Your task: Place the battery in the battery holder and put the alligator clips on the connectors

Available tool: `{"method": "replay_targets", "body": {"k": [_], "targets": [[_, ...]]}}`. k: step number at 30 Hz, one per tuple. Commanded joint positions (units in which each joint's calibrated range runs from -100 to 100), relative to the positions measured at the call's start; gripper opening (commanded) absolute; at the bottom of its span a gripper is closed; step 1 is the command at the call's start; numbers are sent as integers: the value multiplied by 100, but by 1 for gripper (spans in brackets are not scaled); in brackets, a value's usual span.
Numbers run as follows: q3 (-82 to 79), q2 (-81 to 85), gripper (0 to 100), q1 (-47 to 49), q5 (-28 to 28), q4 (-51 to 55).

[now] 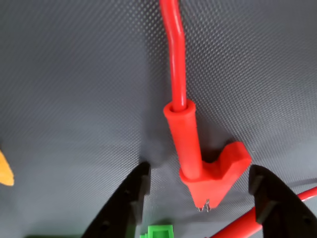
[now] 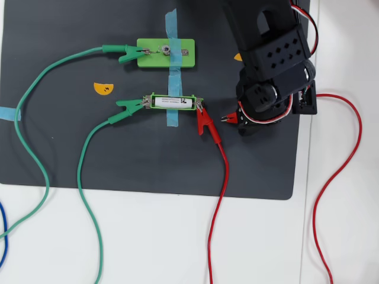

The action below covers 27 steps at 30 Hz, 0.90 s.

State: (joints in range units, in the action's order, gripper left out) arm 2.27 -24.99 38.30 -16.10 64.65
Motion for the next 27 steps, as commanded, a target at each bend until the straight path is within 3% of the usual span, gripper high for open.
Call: {"method": "replay_targets", "body": {"k": [1,27], "targets": [[194,11,19,12,-39,28],[510,-66,19,163,-336,20]]}}
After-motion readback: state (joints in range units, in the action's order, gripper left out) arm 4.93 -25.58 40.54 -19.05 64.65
